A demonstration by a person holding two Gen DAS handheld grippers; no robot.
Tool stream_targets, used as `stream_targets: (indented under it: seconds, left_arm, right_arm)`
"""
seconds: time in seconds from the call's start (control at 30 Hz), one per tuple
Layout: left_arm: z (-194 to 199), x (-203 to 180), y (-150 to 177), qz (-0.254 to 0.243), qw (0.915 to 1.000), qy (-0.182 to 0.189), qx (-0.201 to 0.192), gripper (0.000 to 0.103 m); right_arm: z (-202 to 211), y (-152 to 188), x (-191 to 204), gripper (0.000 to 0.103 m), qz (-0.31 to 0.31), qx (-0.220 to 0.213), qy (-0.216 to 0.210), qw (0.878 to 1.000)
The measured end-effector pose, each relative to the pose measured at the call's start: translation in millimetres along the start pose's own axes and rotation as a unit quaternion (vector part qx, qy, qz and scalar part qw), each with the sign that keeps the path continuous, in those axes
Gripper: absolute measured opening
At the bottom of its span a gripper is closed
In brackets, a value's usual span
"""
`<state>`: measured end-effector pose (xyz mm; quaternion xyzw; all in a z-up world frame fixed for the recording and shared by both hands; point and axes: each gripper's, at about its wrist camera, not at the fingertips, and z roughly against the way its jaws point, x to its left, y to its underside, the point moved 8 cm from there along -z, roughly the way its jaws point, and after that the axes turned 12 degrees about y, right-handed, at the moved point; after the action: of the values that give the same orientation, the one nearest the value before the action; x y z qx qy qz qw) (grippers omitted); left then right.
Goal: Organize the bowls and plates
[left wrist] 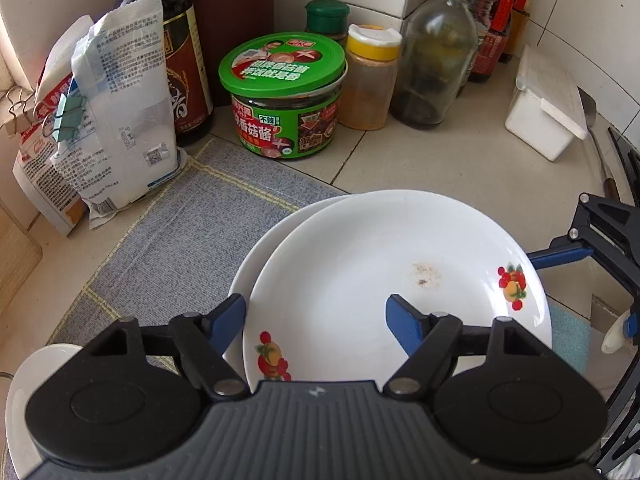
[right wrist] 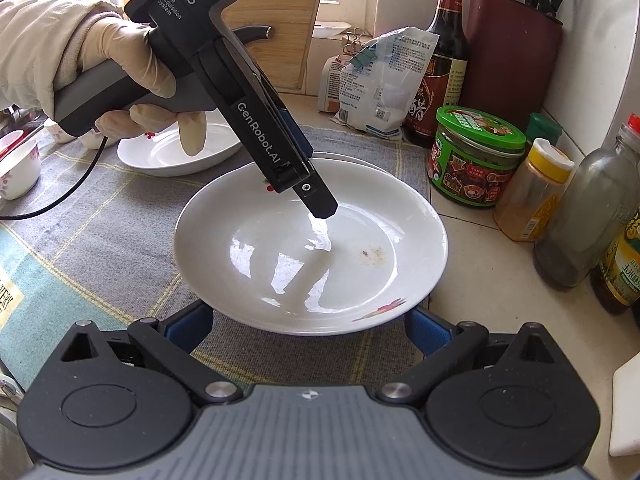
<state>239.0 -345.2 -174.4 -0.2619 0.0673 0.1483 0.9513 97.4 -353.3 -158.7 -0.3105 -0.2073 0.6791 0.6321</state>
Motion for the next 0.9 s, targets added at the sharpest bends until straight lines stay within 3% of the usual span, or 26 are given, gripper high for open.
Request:
stream_targets:
  seconds: [0.27, 0.47, 0.6, 0.9]
  left_arm:
    - [7, -6, -2, -0.008, 0.9997, 0.016, -0.013, 0.083]
    - [17, -18, -3, -0.042, 0.9987, 0.000, -0.030, 0.084]
    - [33, -29, -1, -0.064, 0.9960, -0.014, -0.062, 0.092]
    - [68, -51, 34, -0.043, 0.9907, -0.066, -0.111, 0.093]
  right_arm:
    - [1, 0, -1, 0.103, -0.003, -0.004, -0.002, 1.000]
    - [5, -2, -1, 0.103, -0.003, -0.012, 0.003, 1.000]
    - [9, -3, -1, 0.103, -0.006, -0.015, 0.009, 1.000]
    - [13, -12, 3, 0.103, -0.025, -0.018, 0.033, 0.999]
